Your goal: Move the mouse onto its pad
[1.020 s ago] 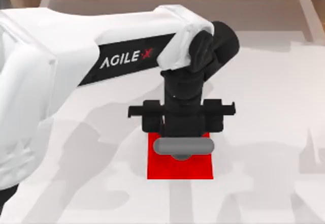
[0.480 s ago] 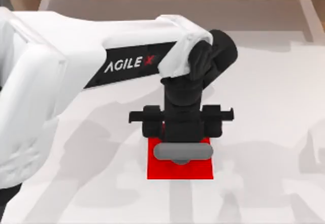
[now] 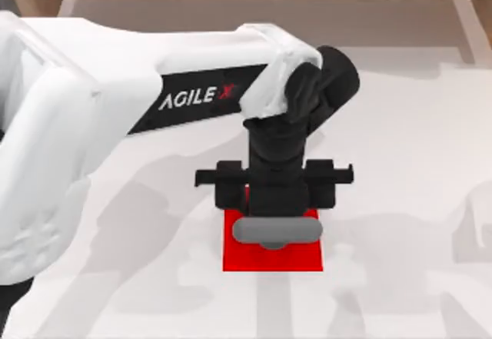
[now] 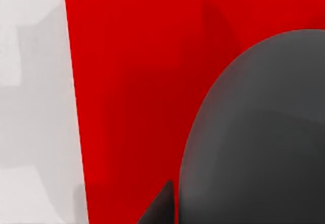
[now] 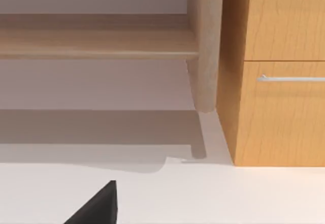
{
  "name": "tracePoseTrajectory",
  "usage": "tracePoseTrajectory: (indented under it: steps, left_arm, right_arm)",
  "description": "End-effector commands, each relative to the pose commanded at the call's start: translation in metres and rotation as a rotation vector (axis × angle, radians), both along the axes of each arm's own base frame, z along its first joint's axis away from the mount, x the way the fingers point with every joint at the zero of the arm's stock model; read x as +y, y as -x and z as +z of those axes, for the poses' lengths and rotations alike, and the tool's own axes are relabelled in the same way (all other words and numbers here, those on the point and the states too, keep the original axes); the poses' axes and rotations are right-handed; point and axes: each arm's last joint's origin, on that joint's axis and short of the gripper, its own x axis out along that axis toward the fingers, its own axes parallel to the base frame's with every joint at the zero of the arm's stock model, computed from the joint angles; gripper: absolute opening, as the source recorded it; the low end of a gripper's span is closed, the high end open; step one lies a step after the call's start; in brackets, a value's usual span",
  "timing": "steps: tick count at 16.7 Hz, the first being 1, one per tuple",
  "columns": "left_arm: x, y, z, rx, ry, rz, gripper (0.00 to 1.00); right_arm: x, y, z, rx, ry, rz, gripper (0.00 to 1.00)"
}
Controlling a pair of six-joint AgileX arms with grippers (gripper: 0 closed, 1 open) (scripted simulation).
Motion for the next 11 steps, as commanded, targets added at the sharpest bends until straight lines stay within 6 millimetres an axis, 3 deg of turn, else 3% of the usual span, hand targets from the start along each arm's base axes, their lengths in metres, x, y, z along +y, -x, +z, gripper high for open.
tracePoseTrajectory:
  steps: [5,11]
  left_arm:
    - [0.0000,0.0000,0.0000,0.000,0.000,0.000,0.98]
    - [0.0000,0.0000,0.0000,0.000,0.000,0.000,1.00]
  right_arm:
    - [0.0000,0.0000,0.0000,0.000,0.000,0.000,1.00]
    - [0.0000,0.0000,0.0000,0.000,0.000,0.000,1.00]
